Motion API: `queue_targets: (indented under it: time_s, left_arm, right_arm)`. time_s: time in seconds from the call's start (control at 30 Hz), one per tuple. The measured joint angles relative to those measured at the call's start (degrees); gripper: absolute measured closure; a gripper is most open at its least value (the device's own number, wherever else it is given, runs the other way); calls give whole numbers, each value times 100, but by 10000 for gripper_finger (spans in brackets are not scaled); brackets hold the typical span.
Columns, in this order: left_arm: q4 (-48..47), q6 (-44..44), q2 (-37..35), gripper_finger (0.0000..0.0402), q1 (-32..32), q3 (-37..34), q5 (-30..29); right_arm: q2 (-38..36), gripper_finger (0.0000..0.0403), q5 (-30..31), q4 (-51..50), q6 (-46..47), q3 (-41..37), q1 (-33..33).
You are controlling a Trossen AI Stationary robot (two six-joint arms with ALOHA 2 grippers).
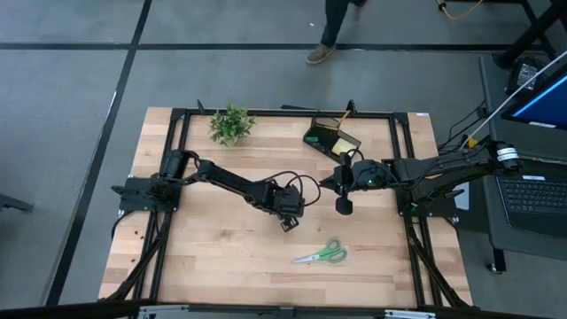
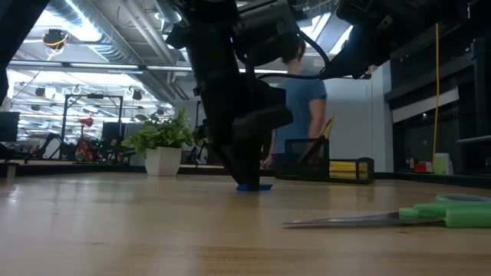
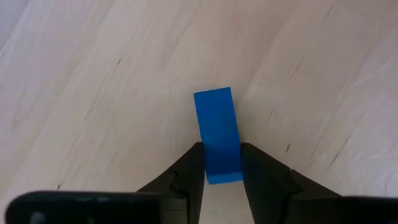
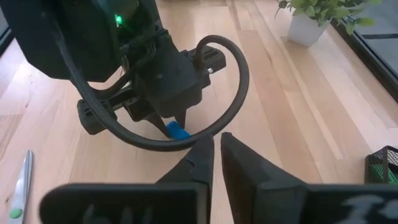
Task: Pick and place office supplies into organizer
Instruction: Put the blue eraser into the black desk organizer
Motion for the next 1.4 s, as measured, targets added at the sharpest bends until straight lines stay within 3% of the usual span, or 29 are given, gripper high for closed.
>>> queue_targets:
  time_s: [0.43,0.9,1.07,1.4]
  left_arm:
    - [106,1144,-198,312,-63,-59,-389]
    - [163,2166,-898,312,-172,-31,-1597]
    - [176,2659,-1087,312,-318,-26,-2242]
    - [263,3177,-1276,311,-527,-22,-3060]
  right_arm:
    - [2,368,2,84,4,2,0]
    - [2,368,-23,527,829,9,-6]
    - [2,365,-390,511,1160,9,-6]
    - [303,282,-369,1101,1364,7,-131]
